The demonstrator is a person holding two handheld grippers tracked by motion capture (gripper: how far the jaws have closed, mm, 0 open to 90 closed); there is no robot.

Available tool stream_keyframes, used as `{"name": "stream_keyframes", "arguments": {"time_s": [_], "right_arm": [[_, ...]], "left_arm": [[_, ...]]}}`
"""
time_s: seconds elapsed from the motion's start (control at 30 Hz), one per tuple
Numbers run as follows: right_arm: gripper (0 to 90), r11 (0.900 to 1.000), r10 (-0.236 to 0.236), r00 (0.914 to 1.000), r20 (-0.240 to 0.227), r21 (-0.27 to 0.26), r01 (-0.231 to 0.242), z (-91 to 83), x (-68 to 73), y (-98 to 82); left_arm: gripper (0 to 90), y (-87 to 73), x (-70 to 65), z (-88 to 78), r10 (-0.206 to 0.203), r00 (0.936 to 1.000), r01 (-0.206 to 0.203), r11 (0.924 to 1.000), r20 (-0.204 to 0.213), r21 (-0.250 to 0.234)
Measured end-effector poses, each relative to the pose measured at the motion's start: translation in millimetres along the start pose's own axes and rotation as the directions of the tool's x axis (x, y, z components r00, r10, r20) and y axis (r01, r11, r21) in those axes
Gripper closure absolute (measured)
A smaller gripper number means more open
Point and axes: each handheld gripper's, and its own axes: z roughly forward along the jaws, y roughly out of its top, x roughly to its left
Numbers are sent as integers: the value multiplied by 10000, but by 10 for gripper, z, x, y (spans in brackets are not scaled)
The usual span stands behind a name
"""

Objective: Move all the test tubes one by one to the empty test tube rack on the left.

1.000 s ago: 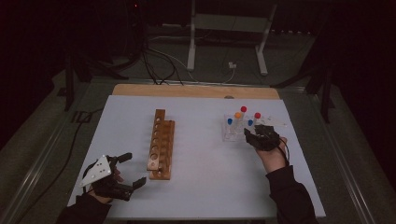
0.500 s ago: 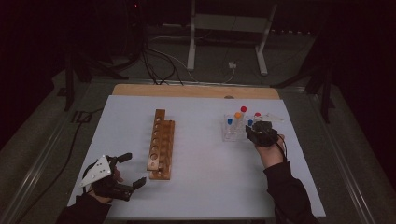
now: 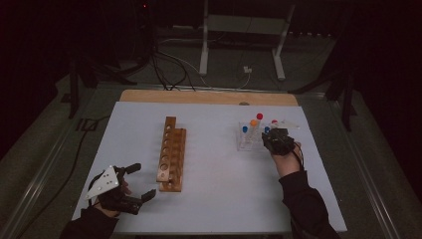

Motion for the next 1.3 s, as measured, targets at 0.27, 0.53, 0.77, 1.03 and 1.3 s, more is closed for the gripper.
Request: {"name": "stream_keyframes", "arguments": {"time_s": [0.27,0.53,0.77,1.03,1.3], "right_arm": [[773,9995,-294,9996,-53,-108,294,-38,8,13],[773,9972,-548,9985,-2,-511,547,-171,14,83],[773,9918,-715,9973,168,-1047,729,-328,38,146],[773,9825,-927,9957,-37,-1629,909,-556,83,222],[773,9761,-1423,9852,-951,-1787,1237,-741,236,231]], "left_arm": [[5,0,1,1,17,10000,-17,10000,-33,16],[5,2,8,-3,-23,10000,23,10000,-72,13],[5,5,12,-4,-43,10000,43,10000,-82,18],[5,105,0,-51,-217,9997,217,9998,-107,4],[5,393,-90,13,281,9984,-277,9996,481,-91]]}}
